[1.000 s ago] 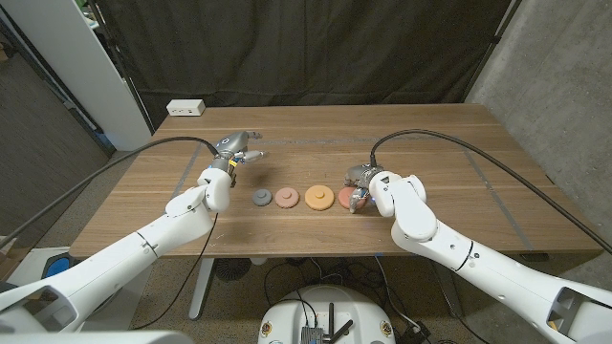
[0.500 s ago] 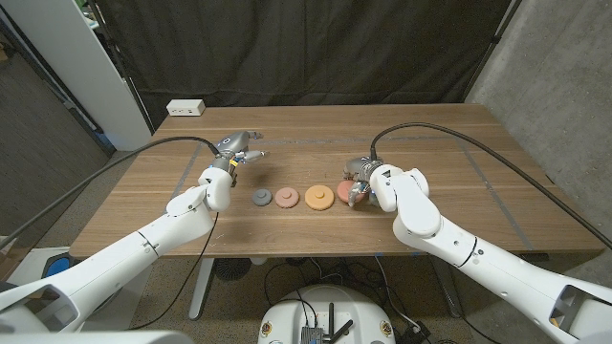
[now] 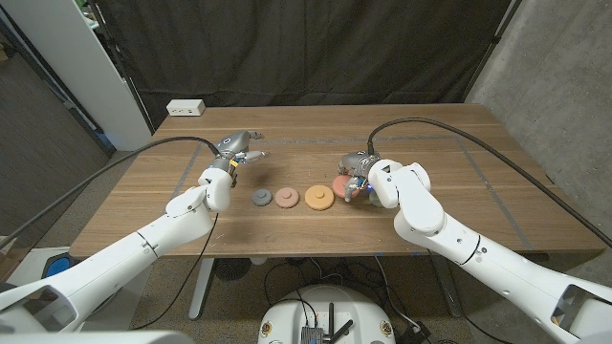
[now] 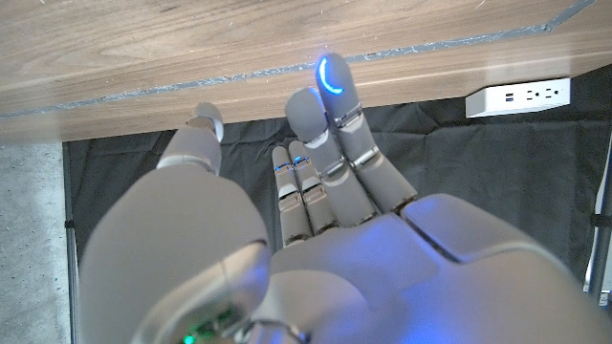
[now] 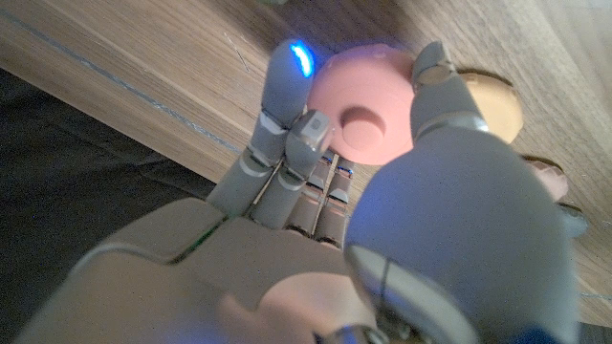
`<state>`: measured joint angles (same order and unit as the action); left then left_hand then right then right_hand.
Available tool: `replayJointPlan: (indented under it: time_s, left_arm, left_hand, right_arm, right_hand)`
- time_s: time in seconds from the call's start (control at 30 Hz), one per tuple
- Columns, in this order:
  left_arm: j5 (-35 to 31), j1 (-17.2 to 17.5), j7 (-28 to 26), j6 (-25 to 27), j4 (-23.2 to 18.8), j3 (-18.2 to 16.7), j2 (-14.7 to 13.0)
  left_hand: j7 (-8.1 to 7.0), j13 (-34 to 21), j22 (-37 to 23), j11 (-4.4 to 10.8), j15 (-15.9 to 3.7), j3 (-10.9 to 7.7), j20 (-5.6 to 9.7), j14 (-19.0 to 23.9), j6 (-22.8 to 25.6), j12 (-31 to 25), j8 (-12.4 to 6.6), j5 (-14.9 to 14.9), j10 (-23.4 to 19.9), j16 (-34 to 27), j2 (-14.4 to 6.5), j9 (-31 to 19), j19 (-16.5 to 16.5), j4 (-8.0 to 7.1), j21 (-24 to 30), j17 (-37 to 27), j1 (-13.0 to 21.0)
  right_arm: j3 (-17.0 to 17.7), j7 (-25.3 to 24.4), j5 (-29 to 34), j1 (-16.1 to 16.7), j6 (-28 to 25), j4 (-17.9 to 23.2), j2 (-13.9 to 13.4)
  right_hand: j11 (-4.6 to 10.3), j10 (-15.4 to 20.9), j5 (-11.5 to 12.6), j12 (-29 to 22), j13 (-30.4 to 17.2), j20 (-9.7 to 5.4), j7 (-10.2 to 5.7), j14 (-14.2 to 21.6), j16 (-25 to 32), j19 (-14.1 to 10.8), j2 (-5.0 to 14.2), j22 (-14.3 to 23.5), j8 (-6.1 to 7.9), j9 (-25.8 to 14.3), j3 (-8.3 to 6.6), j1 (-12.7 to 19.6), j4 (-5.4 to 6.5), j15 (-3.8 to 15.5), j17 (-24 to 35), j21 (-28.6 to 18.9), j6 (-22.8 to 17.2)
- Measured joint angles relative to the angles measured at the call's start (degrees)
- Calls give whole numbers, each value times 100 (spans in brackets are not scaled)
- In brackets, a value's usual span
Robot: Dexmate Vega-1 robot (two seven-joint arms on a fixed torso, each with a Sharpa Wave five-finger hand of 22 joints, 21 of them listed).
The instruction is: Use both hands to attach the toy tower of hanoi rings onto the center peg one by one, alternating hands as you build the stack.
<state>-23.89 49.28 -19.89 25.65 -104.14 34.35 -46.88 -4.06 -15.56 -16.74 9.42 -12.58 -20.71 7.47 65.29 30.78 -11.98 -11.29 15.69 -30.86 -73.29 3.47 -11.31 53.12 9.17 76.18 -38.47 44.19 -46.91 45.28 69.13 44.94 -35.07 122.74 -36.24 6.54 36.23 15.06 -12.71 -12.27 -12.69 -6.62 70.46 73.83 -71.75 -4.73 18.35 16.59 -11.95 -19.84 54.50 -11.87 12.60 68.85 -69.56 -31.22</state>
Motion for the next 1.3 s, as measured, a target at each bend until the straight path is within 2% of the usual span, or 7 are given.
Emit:
replayJointPlan:
  time_s: [0.43, 0.57, 0.67, 0.97, 1.13, 1.3]
  left_arm:
    - [-8, 91, 26, 43, -122, -52, -51]
    - [-9, 122, 16, 44, -143, -69, -57]
    - [-9, 148, -1, 45, -153, -83, -63]
    - [25, 204, -34, 27, -160, -124, -75]
    - [52, 227, -59, -3, -159, -144, -79]
    - [79, 244, -70, -30, -143, -158, -82]
  left_hand:
    - [10, -29, 53, 2, 0, 25, 0, 0, 51, -37, 0, 66, -58, -27, 60, 0, 0, 25, 60, 27, 1]
    - [51, -29, 79, -28, 0, 49, 0, 0, 92, -37, 0, 66, -88, -27, 151, 0, 0, 48, 93, 53, 15]
    - [112, -29, 103, -54, 0, 80, 0, 0, 154, -37, -46, 66, -114, -27, 303, 0, 0, 80, 103, 54, 93]
    - [86, -56, 125, -60, 0, 80, 0, 0, 179, -37, -46, 66, -119, -27, 339, 0, 1, 79, 138, 66, 129]
    - [128, -83, 116, -70, 0, 31, -29, 0, 220, -37, -46, -63, -129, -71, 576, 0, -53, 129, 159, 66, 366]
    - [153, -82, 89, -119, 22, 4, -16, -21, 256, -37, -46, -173, -128, -71, 687, 0, -65, 155, 159, 12, 478]
  right_arm:
    - [-32, -62, -142, -166, 357, -13, 119]
    - [-66, -76, -152, -211, 433, -48, 166]
    - [-128, -79, -154, -280, 500, -103, 235]
    - [-254, -51, -146, -427, 634, -212, 363]
    - [-311, -2, -145, -506, 720, -272, 428]
    - [-350, 44, -178, -573, 776, -332, 476]
  right_hand:
    - [-29, 29, 26, 76, -1, 0, 0, 10, 0, 0, 0, -46, 0, 0, -23, 0, -23, 11, -17, -88, 0]
    - [-33, 33, 26, 97, -1, 0, 0, 21, 0, 0, 0, -55, 0, 0, -30, 0, -30, 0, -14, -100, 0]
    - [-33, 33, 67, 99, -1, 0, 0, 41, 0, 0, 0, -70, 0, 0, -49, 0, -49, -21, -2, -122, 0]
    - [-83, 84, 67, 144, -1, 10, 51, 41, 0, 54, 0, -88, -47, 0, -49, 0, -49, -21, -17, -155, -51]
    - [-84, 85, 67, 149, -1, 10, 61, 41, 0, 53, 0, -108, -75, 0, -70, 0, -70, -21, -18, -186, -61]
    - [-92, 93, 111, 166, -1, 10, 72, 41, -35, 53, -1, -107, -114, 0, -70, 1, -70, -21, -28, -221, -72]
